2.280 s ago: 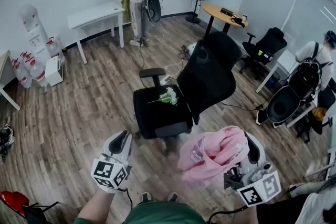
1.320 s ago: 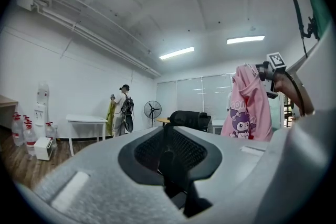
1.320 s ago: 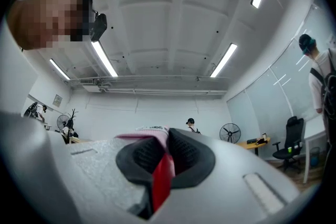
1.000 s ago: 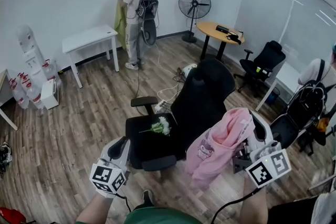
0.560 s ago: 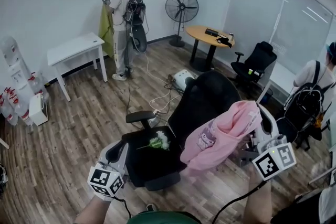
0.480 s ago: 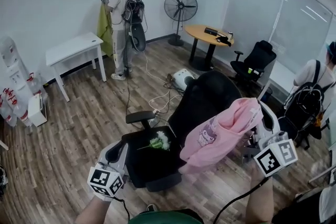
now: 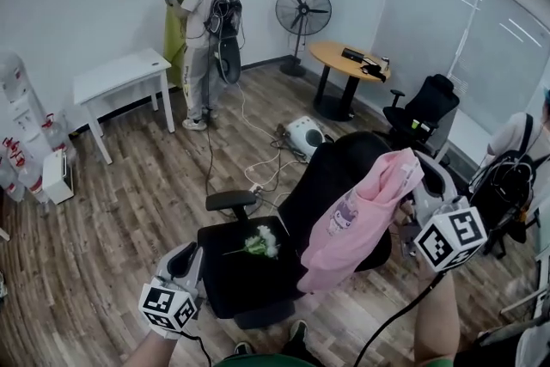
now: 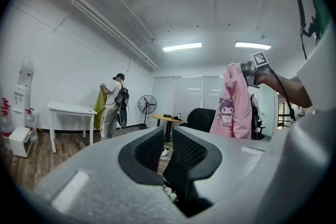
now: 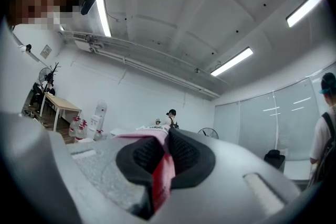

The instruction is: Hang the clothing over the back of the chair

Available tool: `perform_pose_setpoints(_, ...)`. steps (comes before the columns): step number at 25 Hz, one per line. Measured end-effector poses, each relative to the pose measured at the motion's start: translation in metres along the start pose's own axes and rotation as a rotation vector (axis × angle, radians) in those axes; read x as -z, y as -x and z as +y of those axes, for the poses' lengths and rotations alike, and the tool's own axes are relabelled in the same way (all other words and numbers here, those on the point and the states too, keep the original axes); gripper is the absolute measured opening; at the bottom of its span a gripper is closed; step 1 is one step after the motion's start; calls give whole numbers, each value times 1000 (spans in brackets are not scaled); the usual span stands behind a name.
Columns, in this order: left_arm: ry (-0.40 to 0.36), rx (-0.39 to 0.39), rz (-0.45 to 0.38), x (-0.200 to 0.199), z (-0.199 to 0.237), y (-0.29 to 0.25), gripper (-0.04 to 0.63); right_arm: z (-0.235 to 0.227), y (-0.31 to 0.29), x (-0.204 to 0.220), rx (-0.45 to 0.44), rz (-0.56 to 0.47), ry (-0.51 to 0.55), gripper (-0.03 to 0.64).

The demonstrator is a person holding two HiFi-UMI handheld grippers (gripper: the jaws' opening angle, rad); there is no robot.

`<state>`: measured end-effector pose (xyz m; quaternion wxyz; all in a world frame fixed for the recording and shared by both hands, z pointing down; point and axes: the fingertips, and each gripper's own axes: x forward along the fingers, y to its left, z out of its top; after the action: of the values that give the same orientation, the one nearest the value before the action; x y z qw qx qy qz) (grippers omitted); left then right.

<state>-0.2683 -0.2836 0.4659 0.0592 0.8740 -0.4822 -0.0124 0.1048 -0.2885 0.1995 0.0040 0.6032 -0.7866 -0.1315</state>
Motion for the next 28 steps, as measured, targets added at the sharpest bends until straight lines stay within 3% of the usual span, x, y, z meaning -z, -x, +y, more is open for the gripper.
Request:
perform_pose_setpoints(8,13,-101,-21,-12,4,-36,60,-46,-61,3,-63,-28,22,18)
perform_pose_setpoints(19,27,-198,-28,-18,-27,-97,58,-200,-119,-15,-31,-70,0,18)
perform_pose_setpoints(23,-16,-211,-44,-30,-41,-123,58,-287,-120,20,50,-32,-82,18)
perform_pose_setpoints(28,-44,-239,-62,-46,-50,-152,58,-388,-100,96,170,43,-207,18)
